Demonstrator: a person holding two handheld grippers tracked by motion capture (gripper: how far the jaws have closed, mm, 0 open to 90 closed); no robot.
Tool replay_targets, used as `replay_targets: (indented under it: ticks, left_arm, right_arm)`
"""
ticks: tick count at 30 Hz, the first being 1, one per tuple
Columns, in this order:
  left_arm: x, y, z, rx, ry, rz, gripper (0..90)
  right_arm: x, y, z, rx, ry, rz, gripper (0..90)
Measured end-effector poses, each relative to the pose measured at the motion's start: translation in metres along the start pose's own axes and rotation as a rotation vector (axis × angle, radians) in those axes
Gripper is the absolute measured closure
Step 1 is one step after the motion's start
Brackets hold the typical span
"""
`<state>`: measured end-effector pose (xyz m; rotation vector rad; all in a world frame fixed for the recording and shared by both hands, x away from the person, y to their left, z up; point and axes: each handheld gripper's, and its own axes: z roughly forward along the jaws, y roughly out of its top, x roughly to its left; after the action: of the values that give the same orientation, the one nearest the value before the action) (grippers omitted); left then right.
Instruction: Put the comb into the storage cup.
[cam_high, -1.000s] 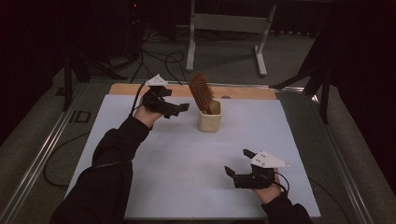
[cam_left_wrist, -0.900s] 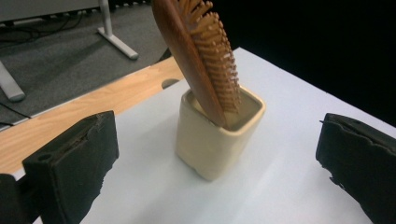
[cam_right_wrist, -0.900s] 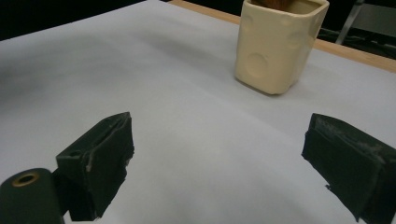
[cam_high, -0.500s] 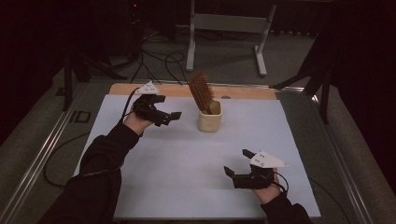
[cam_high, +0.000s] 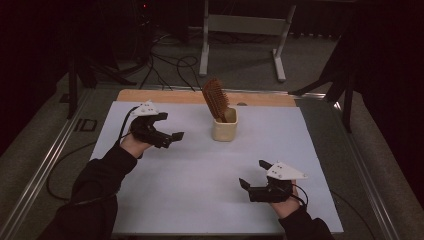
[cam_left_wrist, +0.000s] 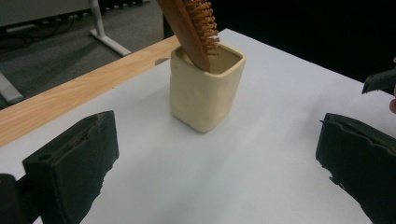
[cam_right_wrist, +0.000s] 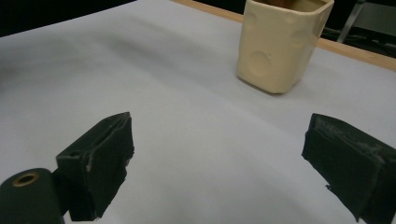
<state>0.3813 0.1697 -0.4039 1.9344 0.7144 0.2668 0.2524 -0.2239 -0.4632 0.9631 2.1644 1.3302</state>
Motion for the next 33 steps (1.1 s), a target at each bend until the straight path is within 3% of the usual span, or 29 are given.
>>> replay_targets:
  ticks: [3, 8, 16, 23, 33]
  left_arm:
    - [0.001, -0.008, -0.006, 0.003, -0.01, -0.019, 0.1]
    - [-0.003, -0.023, -0.016, -0.006, -0.01, 0.006, 0.1]
    - [-0.01, -0.046, -0.029, -0.008, -0.015, 0.009, 0.1]
    - [-0.014, -0.066, -0.039, -0.006, -0.003, 0.022, 0.1]
    - [-0.017, -0.1, -0.046, 0.007, 0.021, 0.002, 0.1]
  right_arm:
    - [0.001, 0.0, 0.0, 0.001, 0.0, 0.0, 8.4]
    - [0.0, 0.0, 0.001, 0.0, 0.002, 0.003, 8.4]
    - [0.0, 0.0, 0.002, 0.004, 0.001, 0.0, 8.4]
    - [0.0, -0.001, 0.002, 0.004, -0.003, 0.0, 8.4]
    - [-0.001, -0.002, 0.003, 0.008, -0.002, 0.002, 8.4]
